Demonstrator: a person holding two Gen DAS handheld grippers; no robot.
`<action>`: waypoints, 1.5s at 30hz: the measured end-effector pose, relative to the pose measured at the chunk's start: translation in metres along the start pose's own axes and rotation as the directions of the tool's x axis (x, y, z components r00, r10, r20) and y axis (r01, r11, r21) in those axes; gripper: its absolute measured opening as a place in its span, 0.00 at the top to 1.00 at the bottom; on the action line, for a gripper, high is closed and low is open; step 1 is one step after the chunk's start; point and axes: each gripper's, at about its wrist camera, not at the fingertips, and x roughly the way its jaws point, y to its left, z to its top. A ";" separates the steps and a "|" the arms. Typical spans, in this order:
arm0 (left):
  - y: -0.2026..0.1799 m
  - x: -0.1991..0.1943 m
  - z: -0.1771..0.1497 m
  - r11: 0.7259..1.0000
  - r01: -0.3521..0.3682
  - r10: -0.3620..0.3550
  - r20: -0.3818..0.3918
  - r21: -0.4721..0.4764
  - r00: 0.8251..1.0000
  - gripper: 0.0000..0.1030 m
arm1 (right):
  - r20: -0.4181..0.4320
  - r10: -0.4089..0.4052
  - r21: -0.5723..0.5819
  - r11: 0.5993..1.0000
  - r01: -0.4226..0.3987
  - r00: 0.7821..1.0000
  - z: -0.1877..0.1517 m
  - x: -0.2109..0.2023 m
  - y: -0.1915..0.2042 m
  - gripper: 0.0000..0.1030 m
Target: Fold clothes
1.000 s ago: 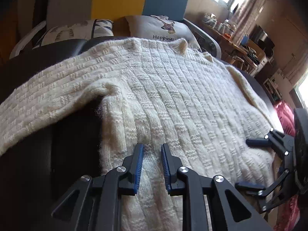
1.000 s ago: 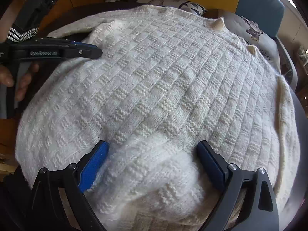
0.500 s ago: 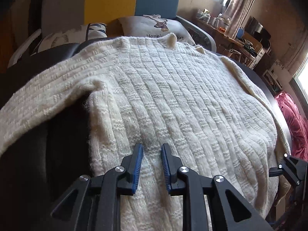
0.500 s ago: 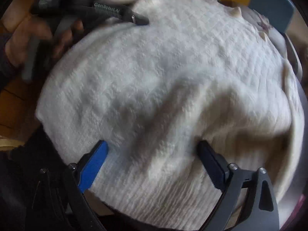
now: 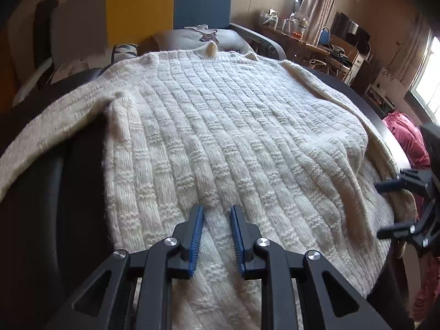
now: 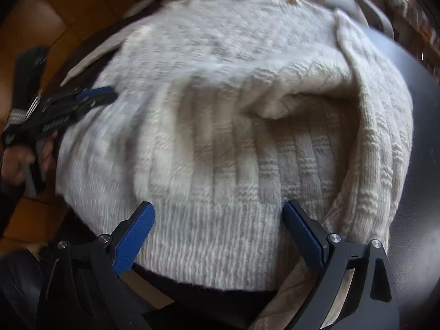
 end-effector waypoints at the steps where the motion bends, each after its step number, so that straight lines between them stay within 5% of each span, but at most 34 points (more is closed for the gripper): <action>1: 0.002 0.001 0.000 1.000 0.007 -0.007 0.002 -0.011 1.000 0.80 | -0.002 -0.022 -0.017 1.000 0.022 1.000 -0.003 0.002 0.004 0.06; 14: 0.006 0.004 0.009 1.000 0.017 -0.017 -0.028 -0.027 0.999 0.80 | -0.071 -0.045 -0.027 0.999 0.043 0.996 -0.009 -0.001 0.014 0.06; 19: 0.004 0.003 0.007 1.000 0.006 -0.007 -0.026 -0.029 1.000 0.80 | 0.059 0.020 -0.042 0.999 -0.018 0.998 0.032 -0.031 0.023 0.06; 24: 0.002 0.003 0.006 0.999 -0.005 0.004 -0.024 -0.032 1.000 0.80 | 0.016 -0.010 -0.076 0.997 0.011 1.000 0.064 0.002 0.033 0.06; 26: 0.005 0.002 0.006 0.999 0.010 -0.011 -0.020 -0.047 1.000 0.80 | -0.064 -0.036 -0.060 0.998 0.032 0.997 0.059 0.033 0.028 0.06; 31: 0.014 0.000 0.011 0.991 0.045 -0.048 -0.021 -0.126 0.999 0.80 | -0.033 -0.030 -0.042 0.999 0.029 0.999 0.040 0.028 0.021 0.04; 35: 0.011 -0.018 0.015 0.992 0.017 -0.010 0.049 -0.125 0.999 0.80 | 0.034 -0.011 -0.030 0.999 0.012 0.999 0.056 -0.002 0.022 0.04; 38: 0.017 -0.046 0.018 0.994 -0.005 0.019 0.125 -0.112 0.992 0.78 | 0.145 0.015 -0.052 0.999 -0.008 0.989 0.091 -0.021 0.033 0.04; 41: 0.044 -0.061 0.015 0.988 -0.041 0.060 0.119 -0.151 0.991 0.78 | 0.224 0.012 -0.058 0.998 0.001 0.974 0.139 -0.017 0.043 0.04; 45: 0.111 -0.086 0.003 0.958 -0.154 0.187 0.120 -0.243 0.975 0.78 | 0.184 0.010 -0.046 0.999 -0.002 0.983 0.170 0.023 0.050 0.04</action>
